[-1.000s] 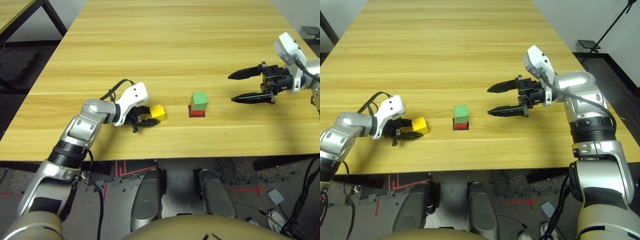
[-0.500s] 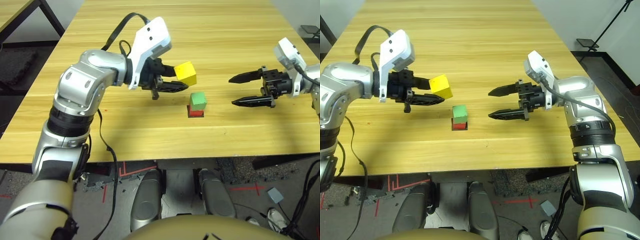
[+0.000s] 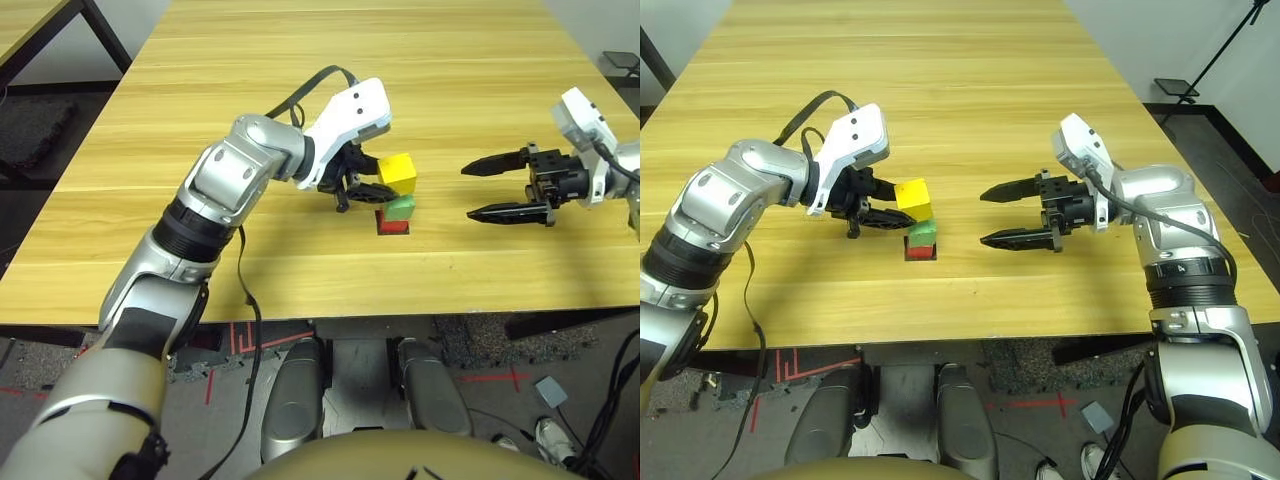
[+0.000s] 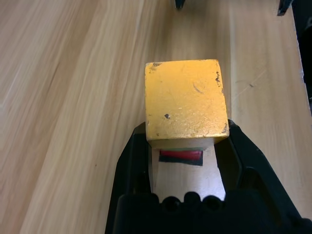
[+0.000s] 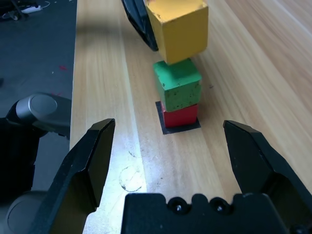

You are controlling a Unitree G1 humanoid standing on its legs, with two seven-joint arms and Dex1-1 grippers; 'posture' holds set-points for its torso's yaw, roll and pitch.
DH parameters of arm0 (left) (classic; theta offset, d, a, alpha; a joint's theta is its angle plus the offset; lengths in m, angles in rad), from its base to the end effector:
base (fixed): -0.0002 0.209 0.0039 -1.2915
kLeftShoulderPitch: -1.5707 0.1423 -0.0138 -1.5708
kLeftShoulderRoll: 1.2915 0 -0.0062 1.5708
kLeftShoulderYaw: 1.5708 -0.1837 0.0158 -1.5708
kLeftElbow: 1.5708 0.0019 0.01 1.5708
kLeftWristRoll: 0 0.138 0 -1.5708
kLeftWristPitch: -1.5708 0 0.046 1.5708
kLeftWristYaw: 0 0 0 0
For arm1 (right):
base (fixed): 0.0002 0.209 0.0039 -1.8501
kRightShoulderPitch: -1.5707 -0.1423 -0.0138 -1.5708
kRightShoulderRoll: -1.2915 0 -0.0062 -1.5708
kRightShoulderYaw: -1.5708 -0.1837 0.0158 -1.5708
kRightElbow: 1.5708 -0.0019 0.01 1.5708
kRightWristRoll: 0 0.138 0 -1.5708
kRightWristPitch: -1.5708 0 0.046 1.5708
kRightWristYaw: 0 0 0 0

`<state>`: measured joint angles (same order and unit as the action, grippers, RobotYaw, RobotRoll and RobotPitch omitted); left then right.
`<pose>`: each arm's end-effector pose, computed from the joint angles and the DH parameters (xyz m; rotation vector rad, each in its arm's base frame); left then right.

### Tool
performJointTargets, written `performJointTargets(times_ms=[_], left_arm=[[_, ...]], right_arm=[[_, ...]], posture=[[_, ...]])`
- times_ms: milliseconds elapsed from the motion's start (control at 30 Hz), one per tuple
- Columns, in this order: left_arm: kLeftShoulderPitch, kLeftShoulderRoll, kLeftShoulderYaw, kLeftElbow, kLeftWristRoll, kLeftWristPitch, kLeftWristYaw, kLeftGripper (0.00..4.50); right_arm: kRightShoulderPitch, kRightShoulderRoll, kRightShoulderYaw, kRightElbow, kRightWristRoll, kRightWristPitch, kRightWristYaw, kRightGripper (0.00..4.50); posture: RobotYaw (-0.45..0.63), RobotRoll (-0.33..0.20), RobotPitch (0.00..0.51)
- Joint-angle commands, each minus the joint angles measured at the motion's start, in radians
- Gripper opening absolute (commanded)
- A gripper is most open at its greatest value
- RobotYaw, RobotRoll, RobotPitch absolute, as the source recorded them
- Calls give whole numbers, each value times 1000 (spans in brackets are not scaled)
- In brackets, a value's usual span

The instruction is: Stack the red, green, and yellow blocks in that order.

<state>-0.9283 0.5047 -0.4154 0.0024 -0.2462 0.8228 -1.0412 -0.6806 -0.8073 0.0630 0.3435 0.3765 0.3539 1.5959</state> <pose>0.3051 0.1207 0.2257 0.5159 0.3375 -1.2849 0.2991 -0.2819 0.2039 -0.2916 0.2807 1.4152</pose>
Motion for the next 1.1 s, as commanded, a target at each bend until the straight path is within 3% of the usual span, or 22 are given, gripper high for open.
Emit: performJointTargets(times_ms=[33, 933, 1100], left_arm=[[5, -13, -17, 0, 12, -3, 0, 1919], [41, -46, -42, -4, 34, -2, -5, 1919], [26, -38, -4, -17, 20, 1, -14, 3529]], right_arm=[[17, -9, -16, -22, 12, 8, -4, 4500], [26, -5, -24, -31, 16, 22, -15, 4500], [17, -5, -24, -20, 14, 18, -13, 4500]], posture=[[131, 32, 149], [123, 35, 170], [130, 28, 164]])
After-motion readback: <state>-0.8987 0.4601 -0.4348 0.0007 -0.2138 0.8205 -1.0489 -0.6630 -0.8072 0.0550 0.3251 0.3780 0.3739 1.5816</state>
